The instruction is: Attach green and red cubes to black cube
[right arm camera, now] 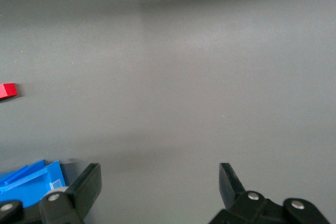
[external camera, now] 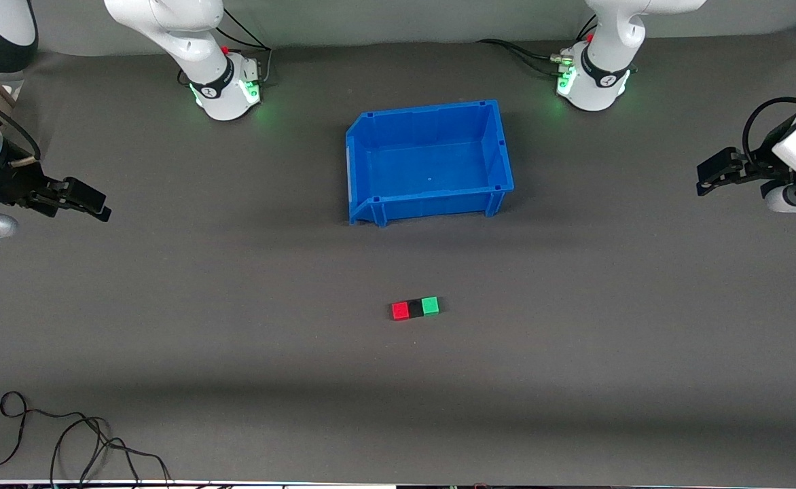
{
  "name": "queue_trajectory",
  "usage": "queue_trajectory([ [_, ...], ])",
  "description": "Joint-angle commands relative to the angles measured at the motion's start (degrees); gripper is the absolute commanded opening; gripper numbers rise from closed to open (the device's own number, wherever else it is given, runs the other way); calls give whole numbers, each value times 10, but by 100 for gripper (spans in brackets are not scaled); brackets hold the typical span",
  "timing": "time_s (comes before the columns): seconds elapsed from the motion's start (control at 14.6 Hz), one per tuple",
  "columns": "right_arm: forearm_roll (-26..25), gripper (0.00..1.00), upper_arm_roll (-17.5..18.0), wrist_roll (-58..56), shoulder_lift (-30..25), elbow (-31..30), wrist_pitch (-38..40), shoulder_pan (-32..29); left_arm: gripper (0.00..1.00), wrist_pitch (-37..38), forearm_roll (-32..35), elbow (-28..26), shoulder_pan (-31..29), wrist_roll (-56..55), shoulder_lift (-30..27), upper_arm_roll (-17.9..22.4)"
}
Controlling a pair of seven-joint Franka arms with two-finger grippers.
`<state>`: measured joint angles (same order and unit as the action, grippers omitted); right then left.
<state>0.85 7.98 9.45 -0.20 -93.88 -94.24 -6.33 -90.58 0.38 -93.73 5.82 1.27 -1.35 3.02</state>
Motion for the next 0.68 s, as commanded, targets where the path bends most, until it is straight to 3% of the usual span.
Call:
queue_trajectory([
  [0.0,-6,99,-16,7,4,5,5,19,100,14,10,14,6,-6,2,4],
  [0.27,-8,99,-43,9,7,5,5,49,100,13,10,14,7,-5,2,4],
  [0.62,-9,99,-45,3,8,5,5,49,100,13,10,16,7,1,2,3],
])
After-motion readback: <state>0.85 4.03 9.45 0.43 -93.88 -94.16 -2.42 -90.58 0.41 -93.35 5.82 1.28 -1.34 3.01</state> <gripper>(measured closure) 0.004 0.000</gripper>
